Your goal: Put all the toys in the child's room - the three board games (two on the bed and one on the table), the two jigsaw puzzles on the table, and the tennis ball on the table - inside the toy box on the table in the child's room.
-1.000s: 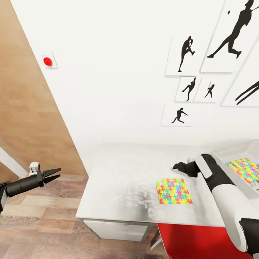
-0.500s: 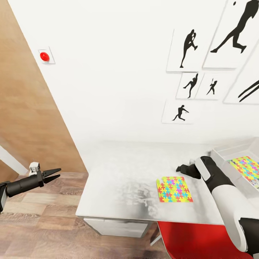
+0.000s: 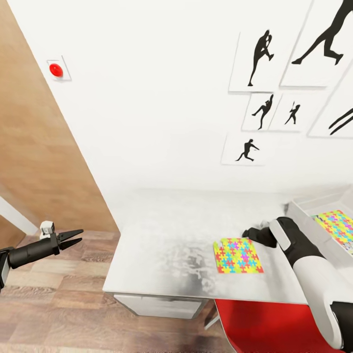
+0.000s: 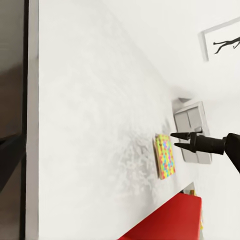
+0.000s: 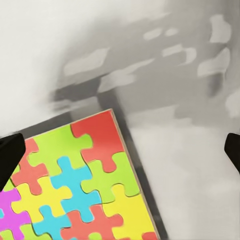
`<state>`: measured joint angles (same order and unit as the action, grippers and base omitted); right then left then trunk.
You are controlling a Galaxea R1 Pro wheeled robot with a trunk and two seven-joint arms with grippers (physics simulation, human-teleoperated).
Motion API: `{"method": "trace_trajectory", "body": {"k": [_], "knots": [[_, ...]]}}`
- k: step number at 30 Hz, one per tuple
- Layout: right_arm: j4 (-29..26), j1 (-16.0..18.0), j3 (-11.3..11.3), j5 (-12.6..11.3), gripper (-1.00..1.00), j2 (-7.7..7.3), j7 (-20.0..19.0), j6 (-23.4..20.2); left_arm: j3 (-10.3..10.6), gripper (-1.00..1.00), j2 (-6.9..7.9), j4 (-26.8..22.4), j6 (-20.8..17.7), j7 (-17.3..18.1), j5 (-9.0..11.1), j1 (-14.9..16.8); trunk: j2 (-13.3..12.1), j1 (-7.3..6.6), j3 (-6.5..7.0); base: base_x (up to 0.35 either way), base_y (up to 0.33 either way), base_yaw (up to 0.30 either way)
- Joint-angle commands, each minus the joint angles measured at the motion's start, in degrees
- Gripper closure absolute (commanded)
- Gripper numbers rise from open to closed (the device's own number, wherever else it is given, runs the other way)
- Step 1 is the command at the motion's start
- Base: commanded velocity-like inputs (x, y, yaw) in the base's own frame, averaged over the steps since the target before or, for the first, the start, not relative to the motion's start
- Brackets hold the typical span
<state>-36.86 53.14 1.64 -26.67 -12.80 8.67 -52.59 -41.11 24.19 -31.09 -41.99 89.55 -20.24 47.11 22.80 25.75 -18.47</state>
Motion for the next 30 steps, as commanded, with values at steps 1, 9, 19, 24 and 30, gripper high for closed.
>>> {"method": "trace_trajectory", "body": {"k": [1,9,19,24,30], "knots": [[-0.1,-0.1,0.1,-0.5,-1.0,-0.02,-0.1,-0.2,-0.3,-1.0,-0.05,0.0,-0.6,0.4,-0.6,0.1,0.1,0.03,-0.2,0.0,0.0,0.0],[-0.1,-0.5,0.1,-0.5,-1.0,-1.99,-5.0,-0.2,-0.3,-1.0,-0.03,0.0,-0.5,0.4,-0.6,0.1,0.1,0.03,-0.95,0.0,0.0,0.0],[-0.2,-1.4,0.0,-0.5,-1.0,-2.74,-5.6,-0.1,-0.3,-1.0,-0.02,0.0,-0.4,0.4,-0.6,0.1,0.1,0.03,-1.53,0.0,0.0,0.0],[-0.2,-1.5,0.0,-0.5,-1.0,-2.76,-5.7,-0.1,-0.3,-1.0,0.02,0.0,-0.3,0.4,-0.6,0.1,0.1,0.03,-1.55,0.0,0.0,0.0],[-0.2,-1.5,0.0,-0.5,-1.0,-2.76,-5.8,-0.1,-0.3,-1.0,-0.01,0.0,-0.2,0.4,-0.6,0.1,0.1,0.03,-1.55,0.0,0.0,0.0]]}}
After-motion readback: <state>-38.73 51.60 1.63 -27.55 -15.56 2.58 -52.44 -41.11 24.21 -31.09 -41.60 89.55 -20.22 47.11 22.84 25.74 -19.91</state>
